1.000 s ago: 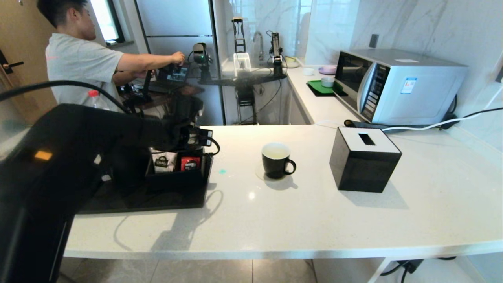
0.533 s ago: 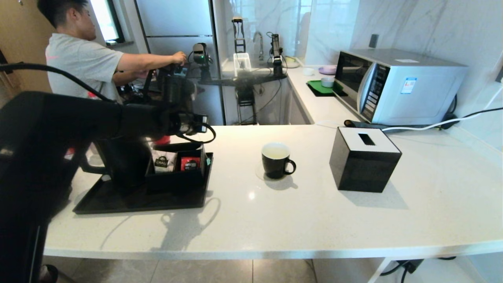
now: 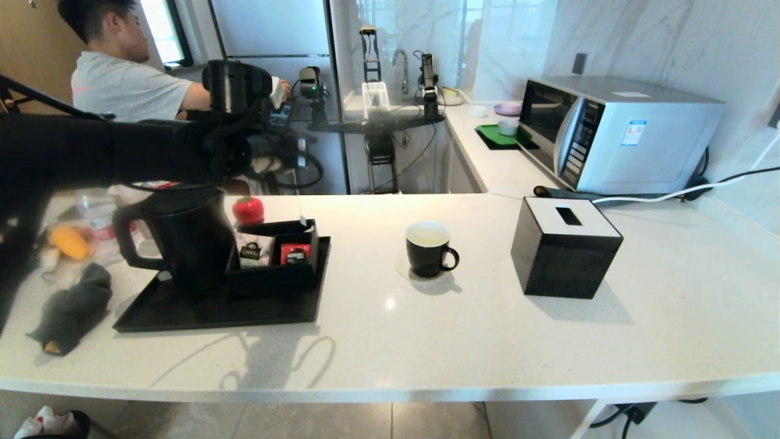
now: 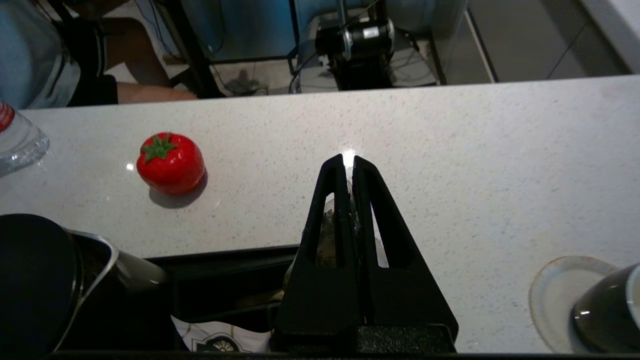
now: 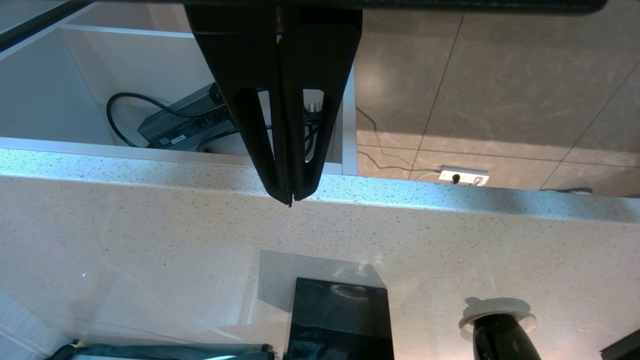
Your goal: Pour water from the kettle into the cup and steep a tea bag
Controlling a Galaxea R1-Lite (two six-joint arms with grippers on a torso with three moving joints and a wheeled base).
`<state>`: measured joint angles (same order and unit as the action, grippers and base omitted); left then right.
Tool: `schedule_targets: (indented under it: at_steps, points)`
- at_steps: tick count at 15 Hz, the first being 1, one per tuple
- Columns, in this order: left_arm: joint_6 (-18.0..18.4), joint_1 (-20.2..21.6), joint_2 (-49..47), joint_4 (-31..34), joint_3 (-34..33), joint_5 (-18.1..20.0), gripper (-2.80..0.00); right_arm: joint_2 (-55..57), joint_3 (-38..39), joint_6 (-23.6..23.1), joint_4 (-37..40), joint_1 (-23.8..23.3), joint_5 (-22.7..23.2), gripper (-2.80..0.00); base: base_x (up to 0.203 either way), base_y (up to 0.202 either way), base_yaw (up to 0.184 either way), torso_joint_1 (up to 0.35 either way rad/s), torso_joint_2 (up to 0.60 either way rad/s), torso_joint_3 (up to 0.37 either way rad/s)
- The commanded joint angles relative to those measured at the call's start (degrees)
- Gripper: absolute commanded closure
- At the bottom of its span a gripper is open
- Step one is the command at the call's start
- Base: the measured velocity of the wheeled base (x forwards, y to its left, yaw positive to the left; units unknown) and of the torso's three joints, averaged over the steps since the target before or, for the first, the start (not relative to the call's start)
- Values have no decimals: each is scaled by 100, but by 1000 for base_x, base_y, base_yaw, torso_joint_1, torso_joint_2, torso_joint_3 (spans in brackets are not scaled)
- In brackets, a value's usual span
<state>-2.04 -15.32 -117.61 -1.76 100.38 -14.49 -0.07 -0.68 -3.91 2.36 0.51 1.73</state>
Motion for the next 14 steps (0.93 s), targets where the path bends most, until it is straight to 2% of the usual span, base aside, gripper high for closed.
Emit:
schedule_targets:
  at_steps: [1,6,10,14]
  points:
    - [4,-114,439,-3,-70,-4,0,7,7,-4,1,2,3,0,0,0,0,0,0,0]
    - [72,-514,1236,-35,-779,19,0,7,-2,-4,1,2,3,0,0,0,0,0,0,0]
    - [109,-1112,1859,-35,-1377,10,0,7,-2,-4,1,2,3,0,0,0,0,0,0,0]
    - [107,-1765,2054,-35,-1570,-129,0,7,-2,-4,1,2,3,0,0,0,0,0,0,0]
